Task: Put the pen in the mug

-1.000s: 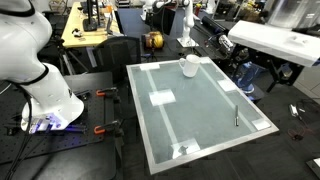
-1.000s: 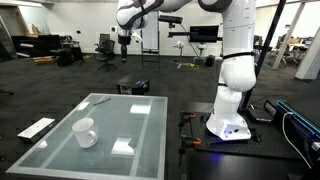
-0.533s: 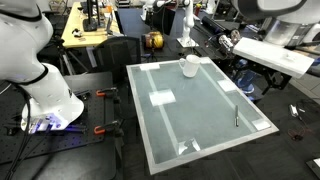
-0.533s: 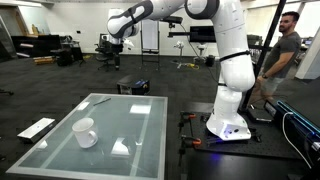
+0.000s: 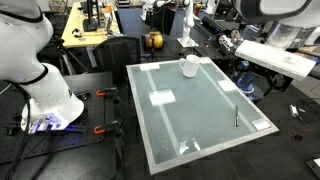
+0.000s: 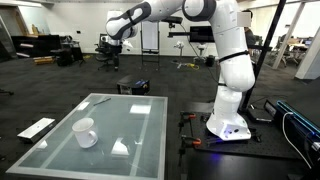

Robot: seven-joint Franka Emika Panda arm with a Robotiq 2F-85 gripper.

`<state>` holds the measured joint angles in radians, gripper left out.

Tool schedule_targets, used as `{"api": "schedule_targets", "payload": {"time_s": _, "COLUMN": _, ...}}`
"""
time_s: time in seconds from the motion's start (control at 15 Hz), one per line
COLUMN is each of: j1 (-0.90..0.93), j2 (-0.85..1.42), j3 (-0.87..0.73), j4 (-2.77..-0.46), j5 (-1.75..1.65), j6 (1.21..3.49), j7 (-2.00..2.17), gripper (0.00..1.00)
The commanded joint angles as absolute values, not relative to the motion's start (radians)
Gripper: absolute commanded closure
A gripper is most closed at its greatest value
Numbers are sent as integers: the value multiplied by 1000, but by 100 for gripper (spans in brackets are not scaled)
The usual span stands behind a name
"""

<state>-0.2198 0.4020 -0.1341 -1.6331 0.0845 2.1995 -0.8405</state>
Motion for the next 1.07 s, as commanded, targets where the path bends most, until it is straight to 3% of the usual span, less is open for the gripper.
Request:
{"api": "schedule_targets", "payload": {"time_s": 0.0, "j1": -258, "j2": 453, "j3": -97, "j4": -1575, "j5": 98, "j6": 2216, "j7": -845, "gripper": 0}}
{"api": "schedule_targets", "payload": {"time_s": 1.0, "j1": -293, "j2": 831, "j3": -5, "j4": -1204, "j5": 42, "j6": 2200, "j7": -975, "gripper": 0}}
